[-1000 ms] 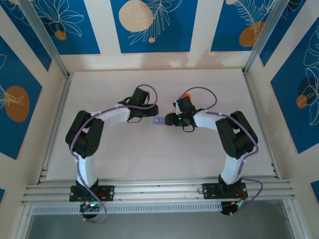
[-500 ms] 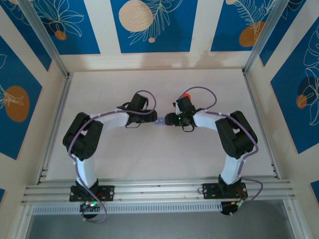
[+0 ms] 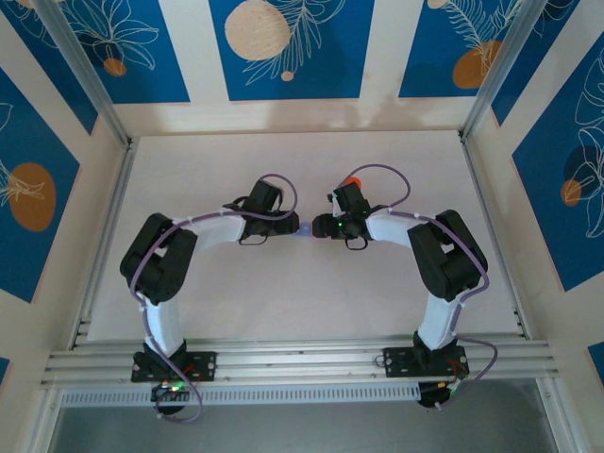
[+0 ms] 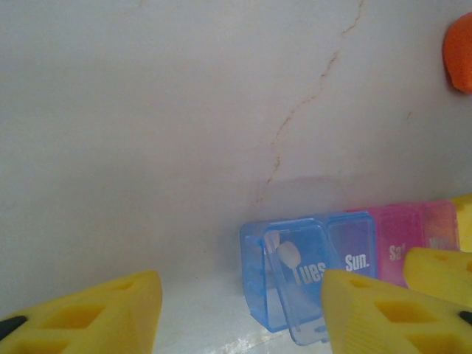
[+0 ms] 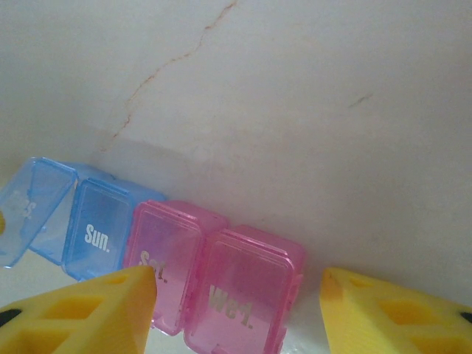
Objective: Sort the pills into containers
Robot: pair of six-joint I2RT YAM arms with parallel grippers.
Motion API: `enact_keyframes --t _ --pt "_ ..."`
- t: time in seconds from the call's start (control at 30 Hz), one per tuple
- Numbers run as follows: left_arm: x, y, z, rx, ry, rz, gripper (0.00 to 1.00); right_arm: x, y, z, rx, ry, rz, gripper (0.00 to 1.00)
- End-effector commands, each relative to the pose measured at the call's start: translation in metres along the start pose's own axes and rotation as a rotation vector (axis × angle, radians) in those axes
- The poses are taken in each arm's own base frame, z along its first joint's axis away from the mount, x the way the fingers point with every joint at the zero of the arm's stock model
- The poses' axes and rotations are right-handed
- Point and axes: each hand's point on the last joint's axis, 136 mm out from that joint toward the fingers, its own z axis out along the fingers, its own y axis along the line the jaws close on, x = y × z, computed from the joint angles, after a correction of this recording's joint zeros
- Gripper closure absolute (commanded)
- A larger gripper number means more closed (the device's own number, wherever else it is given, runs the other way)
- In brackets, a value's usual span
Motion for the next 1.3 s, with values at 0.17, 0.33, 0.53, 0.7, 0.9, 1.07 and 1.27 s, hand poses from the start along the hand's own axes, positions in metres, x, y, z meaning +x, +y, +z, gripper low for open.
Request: enact_keyframes --t 0.17,0.33,0.53,0.7,0.9,1.07,1.27 --pt "0.018 0.009 0.015 -0.016 0.045 0.001 0.45 0.015 -0.019 0.011 0.055 0.065 0.009 0.40" --pt "0.022 0.011 0.020 -0.018 0.055 -0.005 0.45 0.015 -0.020 0.013 0.055 0.073 0.011 0.40" --pt "0.028 0.023 0.029 -0.056 0.069 0.005 0.48 0.014 -0.021 0.014 0.056 0.081 0.010 0.40" --pt "0.035 0.034 0.031 -0.094 0.083 0.029 0.49 0.015 -0.022 0.015 0.060 0.087 0.009 0.40" --pt "0.054 0.043 0.042 -0.095 0.136 0.011 0.51 0.015 -0.027 0.014 0.064 0.091 0.015 0.40" --pt "0.063 0.050 0.046 -0.110 0.166 0.018 0.54 0.014 -0.029 0.014 0.065 0.096 0.017 0.40" --pt "0.070 0.058 0.044 -0.130 0.180 0.051 0.55 0.013 -0.030 0.013 0.064 0.098 0.018 0.40"
